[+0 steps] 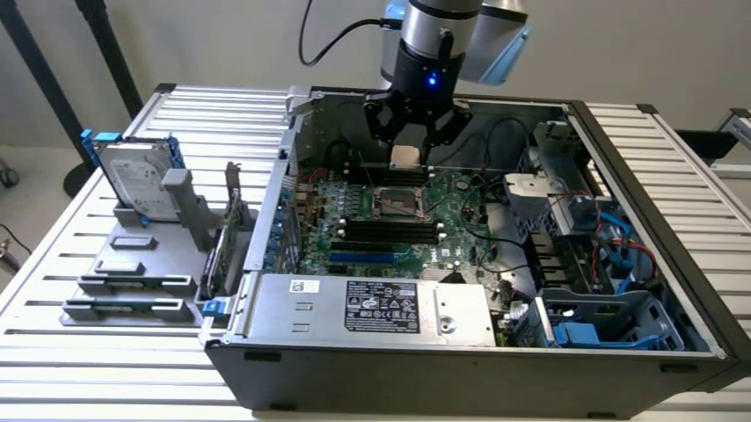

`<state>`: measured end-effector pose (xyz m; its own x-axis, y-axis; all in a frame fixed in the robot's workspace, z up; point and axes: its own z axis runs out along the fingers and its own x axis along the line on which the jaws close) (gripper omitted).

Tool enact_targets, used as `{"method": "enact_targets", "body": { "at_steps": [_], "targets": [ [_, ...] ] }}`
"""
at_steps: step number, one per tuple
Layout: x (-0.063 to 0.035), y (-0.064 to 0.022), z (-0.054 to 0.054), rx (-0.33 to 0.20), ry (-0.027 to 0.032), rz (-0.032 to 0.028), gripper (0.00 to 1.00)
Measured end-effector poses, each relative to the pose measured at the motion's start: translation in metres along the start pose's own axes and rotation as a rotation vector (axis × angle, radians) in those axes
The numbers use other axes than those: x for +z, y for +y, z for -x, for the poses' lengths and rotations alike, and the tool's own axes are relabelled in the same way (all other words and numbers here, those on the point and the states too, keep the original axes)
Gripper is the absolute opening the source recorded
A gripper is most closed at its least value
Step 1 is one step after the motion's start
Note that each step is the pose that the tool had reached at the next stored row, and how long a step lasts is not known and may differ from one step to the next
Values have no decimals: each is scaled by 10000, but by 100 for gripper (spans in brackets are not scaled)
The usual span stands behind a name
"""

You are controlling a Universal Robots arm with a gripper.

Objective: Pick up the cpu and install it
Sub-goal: 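Place the cpu into insertion slot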

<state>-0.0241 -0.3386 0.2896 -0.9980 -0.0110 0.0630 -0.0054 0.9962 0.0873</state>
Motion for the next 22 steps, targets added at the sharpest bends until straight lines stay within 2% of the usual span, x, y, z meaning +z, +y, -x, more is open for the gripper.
{"method": "enact_targets", "body": {
  "at_steps": [4,22],
  "targets": [
    [5,0,0,73,-7,6,55],
    [202,-18,12,3322,-291,210,55]
  ]
}}
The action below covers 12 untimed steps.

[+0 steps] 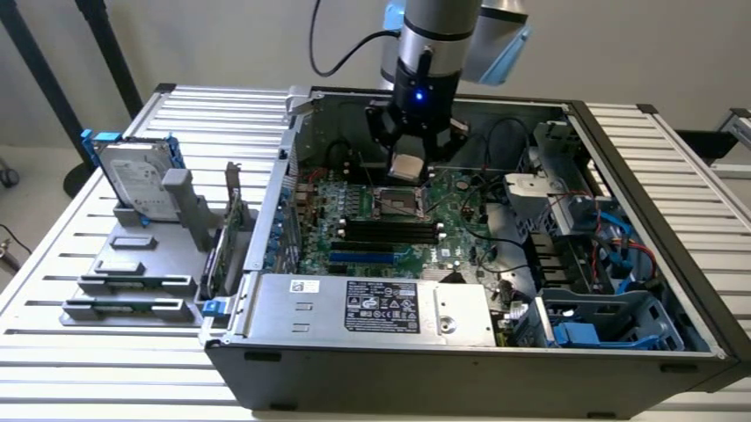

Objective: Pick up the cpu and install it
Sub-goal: 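Place the cpu into insertion slot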

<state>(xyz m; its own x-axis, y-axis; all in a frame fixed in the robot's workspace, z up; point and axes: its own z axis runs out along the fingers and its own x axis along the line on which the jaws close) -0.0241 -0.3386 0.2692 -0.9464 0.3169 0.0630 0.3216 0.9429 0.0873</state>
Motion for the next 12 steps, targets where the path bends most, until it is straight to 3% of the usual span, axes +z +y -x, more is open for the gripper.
{"method": "enact_targets", "body": {
  "at_steps": [12],
  "targets": [
    [112,-10,7,2134,-181,133,55]
  ]
}}
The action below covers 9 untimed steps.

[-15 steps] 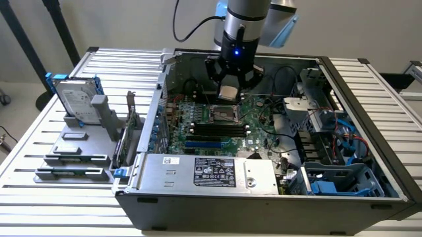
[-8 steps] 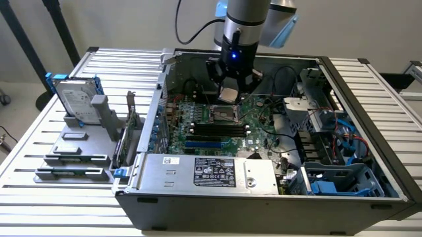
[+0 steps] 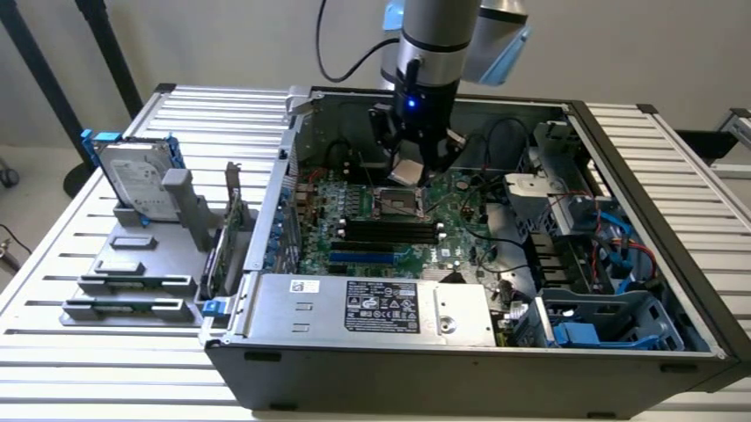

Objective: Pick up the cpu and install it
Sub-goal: 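Place the cpu into insertion slot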

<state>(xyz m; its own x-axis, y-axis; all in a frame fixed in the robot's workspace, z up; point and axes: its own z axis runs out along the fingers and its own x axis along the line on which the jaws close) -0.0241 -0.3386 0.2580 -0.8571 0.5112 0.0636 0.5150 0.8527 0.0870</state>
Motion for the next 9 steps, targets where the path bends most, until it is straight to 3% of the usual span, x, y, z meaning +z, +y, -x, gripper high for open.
{"method": "enact_targets", "body": {
  "at_steps": [9],
  "targets": [
    [64,-6,4,1606,-137,100,55]
  ]
}}
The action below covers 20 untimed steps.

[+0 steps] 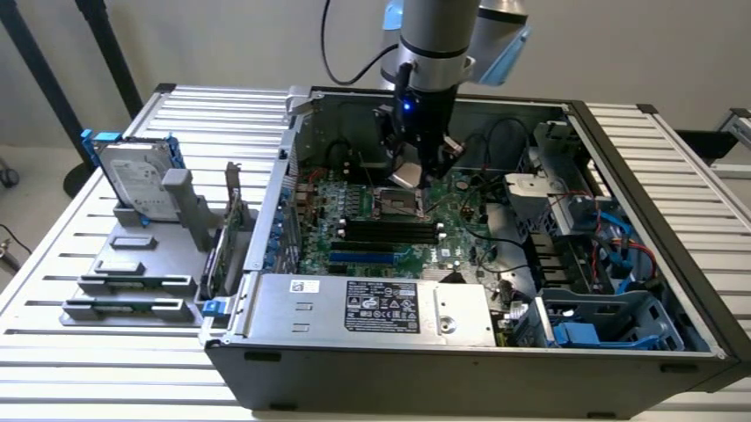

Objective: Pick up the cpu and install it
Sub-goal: 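Place the cpu into insertion slot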

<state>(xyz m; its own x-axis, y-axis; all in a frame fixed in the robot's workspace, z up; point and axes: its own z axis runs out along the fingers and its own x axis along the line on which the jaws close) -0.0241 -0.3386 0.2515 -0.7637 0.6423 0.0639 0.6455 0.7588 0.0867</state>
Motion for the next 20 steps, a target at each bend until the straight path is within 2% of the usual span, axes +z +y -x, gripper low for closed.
{"method": "enact_targets", "body": {
  "at_steps": [9,18,20],
  "targets": [
    [41,-3,3,1571,-128,90,55],
    [43,-19,-15,2358,-59,14,55],
    [48,-20,-16,2627,-61,11,55]
  ]
}}
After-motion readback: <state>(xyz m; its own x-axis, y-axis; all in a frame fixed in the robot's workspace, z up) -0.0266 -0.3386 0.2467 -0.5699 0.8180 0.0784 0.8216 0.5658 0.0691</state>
